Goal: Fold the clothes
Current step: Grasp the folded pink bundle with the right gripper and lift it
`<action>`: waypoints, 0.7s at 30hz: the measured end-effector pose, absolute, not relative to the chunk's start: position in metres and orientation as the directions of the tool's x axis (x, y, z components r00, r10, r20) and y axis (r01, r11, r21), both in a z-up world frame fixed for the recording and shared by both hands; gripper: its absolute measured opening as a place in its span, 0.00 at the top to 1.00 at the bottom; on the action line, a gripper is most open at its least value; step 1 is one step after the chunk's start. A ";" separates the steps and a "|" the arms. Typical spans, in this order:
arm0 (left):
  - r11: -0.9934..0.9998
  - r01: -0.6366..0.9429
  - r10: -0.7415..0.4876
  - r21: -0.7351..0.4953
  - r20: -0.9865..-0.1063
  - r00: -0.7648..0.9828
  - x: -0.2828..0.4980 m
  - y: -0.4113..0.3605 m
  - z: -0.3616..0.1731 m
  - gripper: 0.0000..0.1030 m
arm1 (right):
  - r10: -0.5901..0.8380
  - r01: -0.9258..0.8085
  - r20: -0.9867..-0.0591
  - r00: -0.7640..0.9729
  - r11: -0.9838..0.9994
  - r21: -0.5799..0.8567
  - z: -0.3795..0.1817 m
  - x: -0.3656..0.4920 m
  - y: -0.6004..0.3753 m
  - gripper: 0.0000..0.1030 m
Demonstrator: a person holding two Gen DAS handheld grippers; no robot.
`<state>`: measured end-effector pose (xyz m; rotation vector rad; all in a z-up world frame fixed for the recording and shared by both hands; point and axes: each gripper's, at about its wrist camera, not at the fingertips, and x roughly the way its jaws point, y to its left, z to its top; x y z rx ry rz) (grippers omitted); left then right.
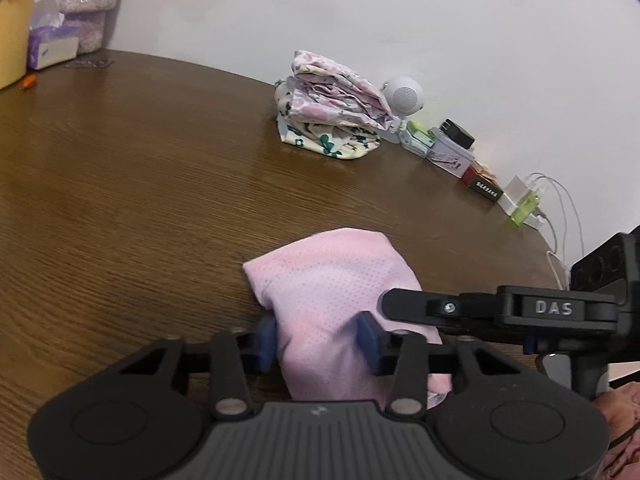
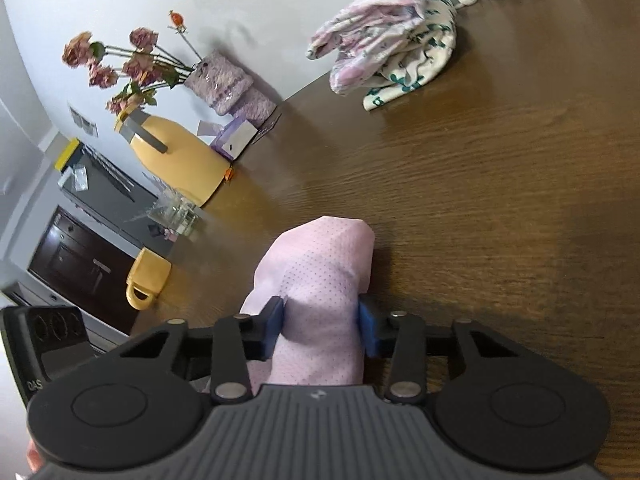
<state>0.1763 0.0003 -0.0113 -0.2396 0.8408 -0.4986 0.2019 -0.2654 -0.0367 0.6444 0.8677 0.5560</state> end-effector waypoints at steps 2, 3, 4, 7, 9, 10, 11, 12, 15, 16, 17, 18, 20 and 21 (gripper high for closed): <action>0.839 0.330 -0.543 -0.432 -0.637 0.547 0.179 0.003 -0.015 0.75 | 0.678 -0.165 -0.508 0.531 0.671 0.723 -0.040 0.202 -0.266 0.75; 0.829 0.330 -0.558 -0.452 -0.629 0.541 0.180 0.004 -0.017 0.77 | 0.677 -0.160 -0.506 0.534 0.668 0.727 -0.040 0.202 -0.266 0.76; 0.818 0.327 -0.573 -0.473 -0.620 0.536 0.182 0.006 -0.019 0.78 | 0.677 -0.154 -0.504 0.537 0.666 0.730 -0.041 0.202 -0.266 0.77; 0.787 0.308 -0.608 -0.534 -0.593 0.527 0.188 0.012 -0.024 0.81 | 0.675 -0.138 -0.500 0.542 0.658 0.740 -0.037 0.202 -0.266 0.80; 0.775 0.299 -0.620 -0.558 -0.576 0.533 0.191 0.016 -0.023 0.83 | 0.661 -0.133 -0.515 0.546 0.675 0.726 -0.030 0.205 -0.261 0.81; 0.769 0.295 -0.625 -0.567 -0.566 0.538 0.193 0.017 -0.022 0.84 | 0.651 -0.131 -0.525 0.549 0.687 0.715 -0.025 0.207 -0.258 0.81; 0.764 0.295 -0.628 -0.575 -0.555 0.546 0.194 0.019 -0.020 0.85 | 0.648 -0.139 -0.525 0.551 0.692 0.708 -0.020 0.209 -0.254 0.81; 0.758 0.294 -0.631 -0.581 -0.543 0.554 0.196 0.021 -0.017 0.85 | 0.646 -0.147 -0.525 0.554 0.697 0.702 -0.014 0.211 -0.251 0.81; 0.743 0.294 -0.637 -0.601 -0.503 0.583 0.203 0.029 -0.008 0.85 | 0.640 -0.167 -0.520 0.566 0.706 0.688 0.002 0.221 -0.243 0.81; 0.738 0.293 -0.638 -0.607 -0.489 0.594 0.206 0.033 -0.004 0.85 | 0.639 -0.173 -0.517 0.570 0.709 0.684 0.007 0.224 -0.240 0.81; 0.735 0.293 -0.638 -0.611 -0.477 0.605 0.210 0.036 0.000 0.86 | 0.637 -0.179 -0.515 0.573 0.711 0.680 0.012 0.228 -0.238 0.81; 0.732 0.294 -0.636 -0.614 -0.464 0.616 0.214 0.039 0.005 0.86 | 0.637 -0.187 -0.511 0.577 0.712 0.677 0.018 0.234 -0.234 0.81; 0.735 0.301 -0.626 -0.608 -0.438 0.645 0.222 0.046 0.017 0.86 | 0.637 -0.203 -0.504 0.583 0.715 0.670 0.030 0.244 -0.228 0.81; 0.736 0.307 -0.622 -0.604 -0.423 0.659 0.227 0.048 0.024 0.86 | 0.637 -0.216 -0.497 0.588 0.717 0.663 0.038 0.252 -0.224 0.81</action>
